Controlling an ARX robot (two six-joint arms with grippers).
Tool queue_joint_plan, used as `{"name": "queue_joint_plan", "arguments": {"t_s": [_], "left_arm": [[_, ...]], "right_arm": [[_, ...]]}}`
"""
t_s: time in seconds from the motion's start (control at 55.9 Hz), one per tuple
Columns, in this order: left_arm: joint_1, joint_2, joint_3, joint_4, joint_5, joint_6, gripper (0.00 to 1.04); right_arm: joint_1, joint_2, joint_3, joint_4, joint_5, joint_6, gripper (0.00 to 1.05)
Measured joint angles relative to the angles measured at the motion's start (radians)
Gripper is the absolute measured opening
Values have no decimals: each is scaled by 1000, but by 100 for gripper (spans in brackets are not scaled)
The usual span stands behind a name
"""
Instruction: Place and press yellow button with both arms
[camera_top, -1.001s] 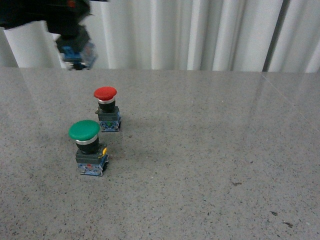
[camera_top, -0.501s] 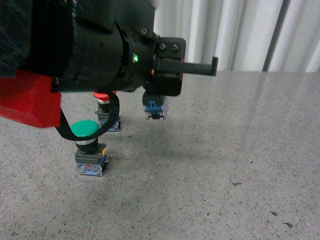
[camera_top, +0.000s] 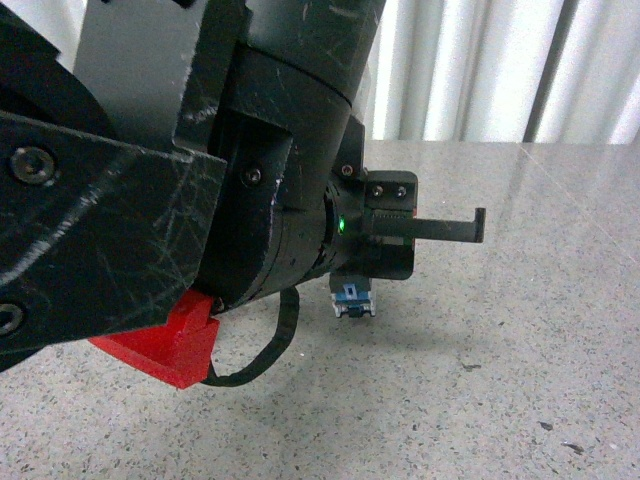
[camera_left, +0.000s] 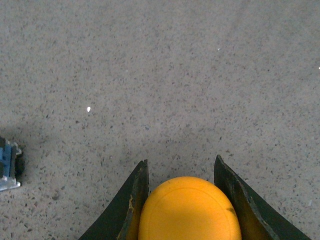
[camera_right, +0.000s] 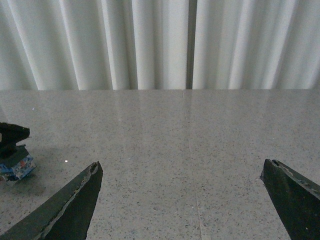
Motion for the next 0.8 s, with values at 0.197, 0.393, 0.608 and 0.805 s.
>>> {"name": "queue_joint_plan", "arguments": {"t_s": [0.197,0.393,0.608,0.805], "left_arm": [[-4,22,5,2,-19,-30,33],[-4,31,14,0,-26,-43,47],[0,19,13,41,-22,-30,98],[238,-545,-262,244,-166,386,98]], "right_arm": [[0,0,0,0,0,0,98],[0,0,0,0,0,0,98],[0,0,0,0,0,0,98],[0,0,0,0,0,0,98]]}}
